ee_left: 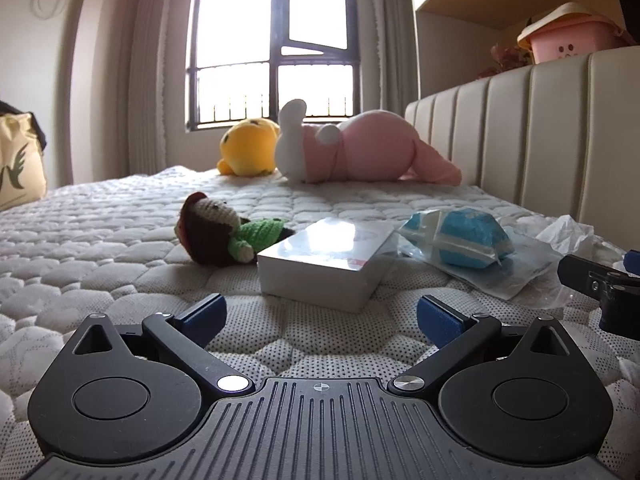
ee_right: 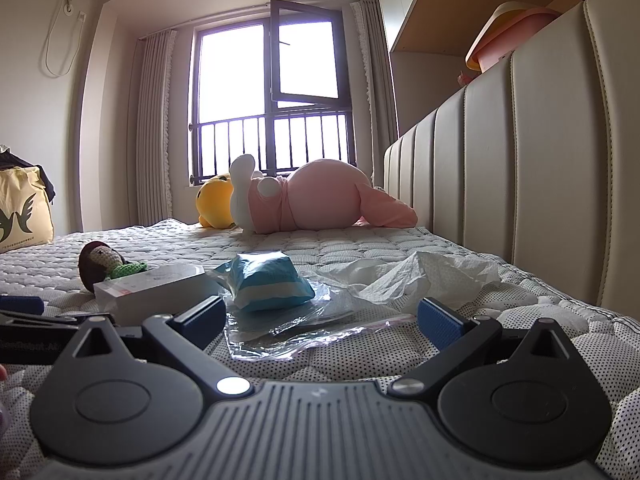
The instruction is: Clean container
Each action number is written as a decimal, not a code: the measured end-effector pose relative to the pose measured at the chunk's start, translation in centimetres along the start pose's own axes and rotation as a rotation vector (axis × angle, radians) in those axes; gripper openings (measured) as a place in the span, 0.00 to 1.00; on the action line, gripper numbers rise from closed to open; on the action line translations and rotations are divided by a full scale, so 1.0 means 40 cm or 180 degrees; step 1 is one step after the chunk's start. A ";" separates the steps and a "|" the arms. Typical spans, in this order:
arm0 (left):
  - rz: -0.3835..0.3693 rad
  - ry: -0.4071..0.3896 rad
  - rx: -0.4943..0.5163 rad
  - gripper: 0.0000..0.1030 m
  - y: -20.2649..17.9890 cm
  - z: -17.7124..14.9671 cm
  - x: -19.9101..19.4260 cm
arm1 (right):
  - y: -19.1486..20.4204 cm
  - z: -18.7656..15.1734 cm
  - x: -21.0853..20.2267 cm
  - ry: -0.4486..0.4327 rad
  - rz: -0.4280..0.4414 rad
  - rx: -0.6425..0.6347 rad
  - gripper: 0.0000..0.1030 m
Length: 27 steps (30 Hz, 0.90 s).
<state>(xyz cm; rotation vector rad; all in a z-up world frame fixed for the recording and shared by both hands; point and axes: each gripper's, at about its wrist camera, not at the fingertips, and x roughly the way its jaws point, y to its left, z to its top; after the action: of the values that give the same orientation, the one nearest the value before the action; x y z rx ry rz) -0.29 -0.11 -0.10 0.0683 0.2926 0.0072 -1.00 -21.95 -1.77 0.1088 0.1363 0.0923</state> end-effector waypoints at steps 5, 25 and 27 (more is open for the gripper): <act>-0.0015 -0.0054 -0.0033 1.00 -0.002 -0.003 -0.004 | 0.000 -0.001 -0.001 -0.0018 0.0004 -0.0007 1.00; -0.0052 -0.0146 -0.0045 1.00 -0.005 -0.009 -0.011 | -0.003 -0.002 -0.015 -0.0076 -0.0005 0.0000 1.00; -0.0056 -0.0145 -0.0049 1.00 -0.004 -0.008 -0.010 | -0.004 -0.002 -0.014 -0.0078 -0.0006 0.0003 1.00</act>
<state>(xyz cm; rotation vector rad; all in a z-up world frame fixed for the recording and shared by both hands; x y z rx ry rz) -0.79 -0.28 -0.32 0.0506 0.2475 -0.0096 -1.56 -22.15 -1.78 0.1107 0.1120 0.0890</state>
